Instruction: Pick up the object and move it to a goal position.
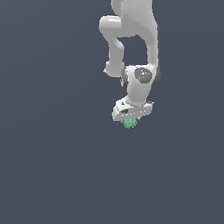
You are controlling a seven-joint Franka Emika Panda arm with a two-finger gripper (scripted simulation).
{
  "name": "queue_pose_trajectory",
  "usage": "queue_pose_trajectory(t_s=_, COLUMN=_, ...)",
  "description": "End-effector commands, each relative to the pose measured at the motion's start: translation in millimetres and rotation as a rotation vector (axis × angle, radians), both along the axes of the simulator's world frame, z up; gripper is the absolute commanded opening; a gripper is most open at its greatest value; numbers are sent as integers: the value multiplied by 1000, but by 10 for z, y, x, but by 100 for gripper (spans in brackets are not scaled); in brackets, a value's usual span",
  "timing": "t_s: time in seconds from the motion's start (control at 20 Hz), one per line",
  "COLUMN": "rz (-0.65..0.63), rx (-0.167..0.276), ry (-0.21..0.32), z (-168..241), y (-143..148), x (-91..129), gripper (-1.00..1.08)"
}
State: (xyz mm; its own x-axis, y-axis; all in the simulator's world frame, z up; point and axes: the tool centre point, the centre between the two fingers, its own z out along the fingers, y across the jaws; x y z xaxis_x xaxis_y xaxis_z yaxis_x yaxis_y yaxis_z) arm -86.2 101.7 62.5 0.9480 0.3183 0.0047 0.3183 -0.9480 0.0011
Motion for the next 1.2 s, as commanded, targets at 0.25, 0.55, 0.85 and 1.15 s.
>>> queue_pose_trajectory(t_s=0.25, rz=0, rx=0, ry=0, z=438, y=23, x=110, gripper=-100)
queue_pose_trajectory(t_s=0.55, rz=1, rx=1, ry=0, z=983, y=52, x=246, gripper=-100)
queue_pose_trajectory(t_s=0.85, rz=1, rx=1, ry=1, z=1576, y=85, x=399, gripper=-100)
queue_pose_trajectory(t_s=1.15, rz=2, rx=2, ry=2, z=2162, y=115, x=555, gripper=-100)
